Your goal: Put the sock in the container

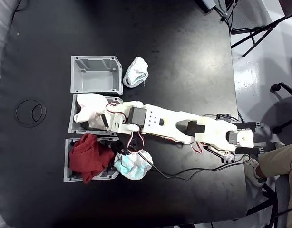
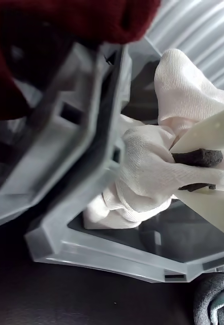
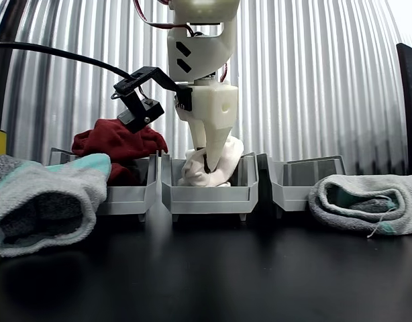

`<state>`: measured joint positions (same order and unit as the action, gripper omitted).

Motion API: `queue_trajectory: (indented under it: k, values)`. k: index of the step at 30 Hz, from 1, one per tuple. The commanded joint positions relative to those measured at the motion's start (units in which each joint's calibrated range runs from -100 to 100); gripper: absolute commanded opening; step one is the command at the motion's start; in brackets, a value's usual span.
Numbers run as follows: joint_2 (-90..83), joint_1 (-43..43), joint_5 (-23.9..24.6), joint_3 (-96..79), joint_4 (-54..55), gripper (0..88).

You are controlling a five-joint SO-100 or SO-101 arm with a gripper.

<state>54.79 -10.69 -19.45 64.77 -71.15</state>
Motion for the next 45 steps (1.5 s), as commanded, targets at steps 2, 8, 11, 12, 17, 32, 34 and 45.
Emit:
queue_trajectory:
  k: [2,8,11,12,17,32,34,45]
  values:
    - [-0.72,0.89,0.25,2.67,0.53,3.7]
    - [-2.30,1.05,0.25,2.67,0.19,22.0]
    - [-3.64,1.05,0.25,2.67,-2.97,30.5]
    - [-4.14,1.12,0.25,2.76,-4.51,32.7]
    - [-8.41,1.12,0.25,2.76,-12.62,39.7]
    - [-29.15,0.89,0.25,2.76,-24.75,35.6]
    - [-32.33,1.05,0.25,2.40,-24.83,28.9]
    - [-46.47,2.93,4.54,-0.84,-28.85,1.2]
